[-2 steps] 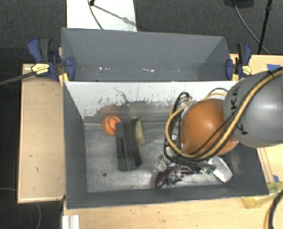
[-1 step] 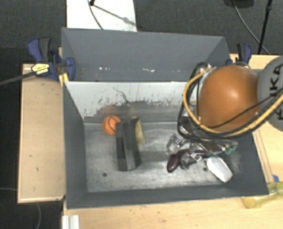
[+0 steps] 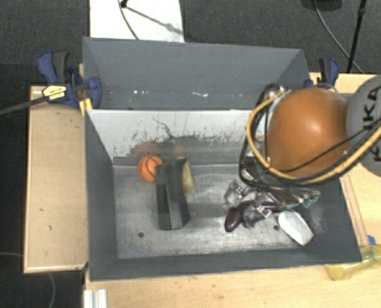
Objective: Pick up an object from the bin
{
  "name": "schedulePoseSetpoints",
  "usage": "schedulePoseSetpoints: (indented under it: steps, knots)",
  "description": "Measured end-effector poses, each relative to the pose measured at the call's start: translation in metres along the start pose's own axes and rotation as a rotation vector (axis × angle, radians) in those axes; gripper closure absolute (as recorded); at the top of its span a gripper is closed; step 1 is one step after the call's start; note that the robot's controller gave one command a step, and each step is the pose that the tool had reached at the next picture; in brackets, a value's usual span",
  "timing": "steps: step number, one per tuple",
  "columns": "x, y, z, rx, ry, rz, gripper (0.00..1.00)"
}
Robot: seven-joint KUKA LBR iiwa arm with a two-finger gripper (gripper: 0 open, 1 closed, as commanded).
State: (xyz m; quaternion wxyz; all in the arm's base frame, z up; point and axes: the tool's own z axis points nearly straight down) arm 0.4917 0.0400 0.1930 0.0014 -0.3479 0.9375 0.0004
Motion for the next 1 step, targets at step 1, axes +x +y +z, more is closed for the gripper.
schedulePoseSetpoints:
  steps: [1]
  knots:
    - [0.0054,-0.0025,-0.0214,-0.006,0.006,-0.154,1.0]
